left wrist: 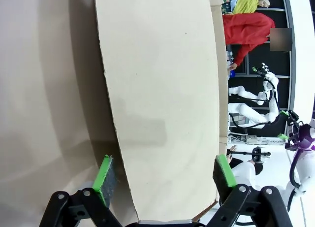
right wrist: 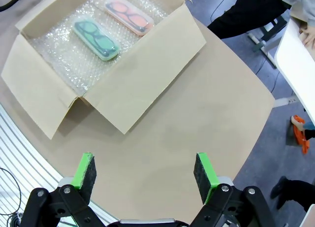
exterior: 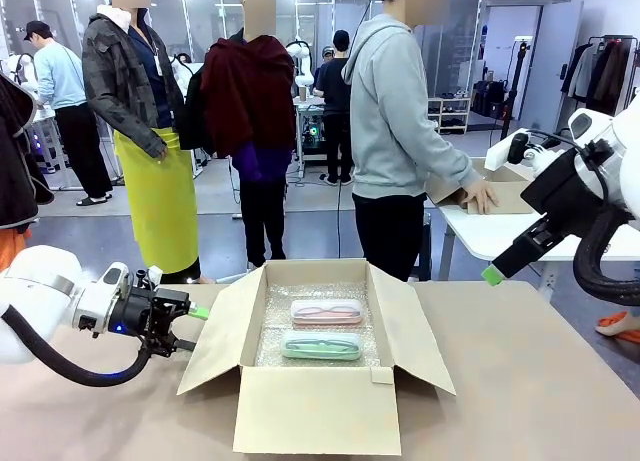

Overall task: Pack the glasses set securely to prepare it for shipping.
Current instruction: Position the Package Box on the left side of the table.

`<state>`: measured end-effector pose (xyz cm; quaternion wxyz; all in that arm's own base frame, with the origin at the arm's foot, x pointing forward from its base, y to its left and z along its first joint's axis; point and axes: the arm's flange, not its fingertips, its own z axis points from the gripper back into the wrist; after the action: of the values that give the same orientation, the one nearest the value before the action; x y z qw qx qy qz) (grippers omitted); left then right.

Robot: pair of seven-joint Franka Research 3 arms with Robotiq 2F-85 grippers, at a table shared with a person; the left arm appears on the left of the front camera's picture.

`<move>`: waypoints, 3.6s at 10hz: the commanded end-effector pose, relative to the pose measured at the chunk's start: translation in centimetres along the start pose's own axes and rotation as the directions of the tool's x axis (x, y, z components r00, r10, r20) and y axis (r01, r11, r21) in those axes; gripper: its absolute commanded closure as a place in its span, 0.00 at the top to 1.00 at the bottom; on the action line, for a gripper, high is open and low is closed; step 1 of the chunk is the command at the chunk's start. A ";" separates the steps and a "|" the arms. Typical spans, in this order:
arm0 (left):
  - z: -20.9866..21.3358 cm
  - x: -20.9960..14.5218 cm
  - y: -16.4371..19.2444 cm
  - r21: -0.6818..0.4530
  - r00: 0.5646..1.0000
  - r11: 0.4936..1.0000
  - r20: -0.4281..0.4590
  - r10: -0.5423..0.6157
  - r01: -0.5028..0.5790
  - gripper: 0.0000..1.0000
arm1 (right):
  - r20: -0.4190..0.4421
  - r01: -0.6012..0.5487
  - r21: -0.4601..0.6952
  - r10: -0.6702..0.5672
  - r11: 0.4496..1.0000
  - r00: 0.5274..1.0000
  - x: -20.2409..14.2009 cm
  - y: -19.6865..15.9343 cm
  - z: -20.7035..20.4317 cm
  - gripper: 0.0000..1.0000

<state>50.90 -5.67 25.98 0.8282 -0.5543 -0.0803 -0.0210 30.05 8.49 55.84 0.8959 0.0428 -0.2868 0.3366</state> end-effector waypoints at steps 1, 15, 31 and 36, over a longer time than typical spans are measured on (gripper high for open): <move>-0.7 0.1 0.6 -0.044 1.000 0.999 0.014 -0.013 0.014 1.00 | 0.000 -0.003 -0.011 0.003 1.000 1.000 0.0 0.2 0.1 1.00; 2.7 -0.5 1.7 -0.298 1.000 0.954 0.017 0.019 -0.013 0.00 | 0.000 -0.003 -0.011 0.003 1.000 1.000 0.0 0.2 0.1 1.00; 14.2 0.3 3.3 -0.256 0.999 0.966 -0.020 0.033 -0.037 0.02 | 0.000 -0.003 -0.011 0.003 1.000 1.000 0.0 0.2 0.1 1.00; 26.3 -0.5 8.1 -0.242 0.997 0.968 0.015 0.073 -0.067 0.02 | 0.000 -0.003 -0.011 0.003 1.000 1.000 0.0 0.2 0.1 1.00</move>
<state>47.56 19.81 28.45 0.7578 -0.6474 -0.0810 0.0059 30.05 8.50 55.88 0.8957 0.0426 -0.2871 0.3368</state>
